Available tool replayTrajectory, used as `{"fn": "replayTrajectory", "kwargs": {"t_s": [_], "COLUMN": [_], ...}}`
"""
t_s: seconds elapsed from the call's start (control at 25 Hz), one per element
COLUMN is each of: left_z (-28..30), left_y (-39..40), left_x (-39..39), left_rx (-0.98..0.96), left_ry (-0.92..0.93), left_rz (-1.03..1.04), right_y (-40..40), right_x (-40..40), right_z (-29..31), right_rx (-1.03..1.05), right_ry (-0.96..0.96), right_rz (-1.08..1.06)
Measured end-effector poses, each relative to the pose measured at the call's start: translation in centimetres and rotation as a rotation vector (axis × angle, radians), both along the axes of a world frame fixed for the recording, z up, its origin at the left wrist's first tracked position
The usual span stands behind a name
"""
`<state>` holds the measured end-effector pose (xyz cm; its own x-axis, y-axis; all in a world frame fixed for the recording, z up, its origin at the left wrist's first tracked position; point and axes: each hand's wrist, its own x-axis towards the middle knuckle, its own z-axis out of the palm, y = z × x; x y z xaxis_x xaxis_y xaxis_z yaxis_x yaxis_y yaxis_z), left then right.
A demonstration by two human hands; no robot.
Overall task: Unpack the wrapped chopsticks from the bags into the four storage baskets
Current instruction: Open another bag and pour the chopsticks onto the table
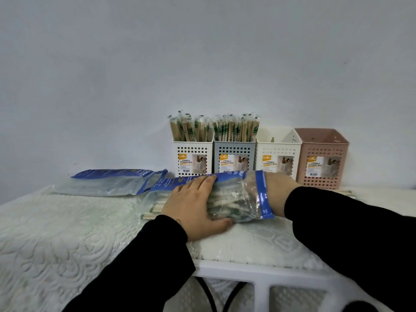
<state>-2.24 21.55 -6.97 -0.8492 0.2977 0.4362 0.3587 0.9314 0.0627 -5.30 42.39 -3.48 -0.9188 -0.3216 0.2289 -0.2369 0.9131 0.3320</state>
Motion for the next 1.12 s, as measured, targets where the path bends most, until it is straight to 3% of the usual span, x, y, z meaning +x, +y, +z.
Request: {"fn": "replayTrajectory", "kwargs": {"t_s": [0.12,0.24,0.36,0.72,1.04,1.12], "left_z": [0.1,0.5,0.9,-0.2,-0.4,-0.4], "left_y": [2.4,7.1,11.0,13.8,14.0,14.1], "left_x": [0.5,0.9,0.5,0.0,0.0,0.2], "left_rx": [-0.040,-0.081,-0.083,0.002,-0.015,-0.013], "left_ry": [0.040,0.135,0.119,0.076,0.053,0.050], "left_rz": [-0.005,-0.099,-0.108,0.043,0.070,0.069], "right_y": [1.8,3.9,6.8,18.4,21.8,21.7], "right_x": [1.2,2.7,3.0,1.0,-0.2,0.3], "right_z": [-0.2,-0.1,-0.6,-1.7,-1.0,0.0], "right_rx": [0.048,-0.011,-0.035,-0.128,0.015,0.006], "right_ry": [0.136,0.198,0.211,0.091,-0.044,-0.159], "right_rz": [0.108,0.113,0.120,-0.128,-0.358,-0.380]}}
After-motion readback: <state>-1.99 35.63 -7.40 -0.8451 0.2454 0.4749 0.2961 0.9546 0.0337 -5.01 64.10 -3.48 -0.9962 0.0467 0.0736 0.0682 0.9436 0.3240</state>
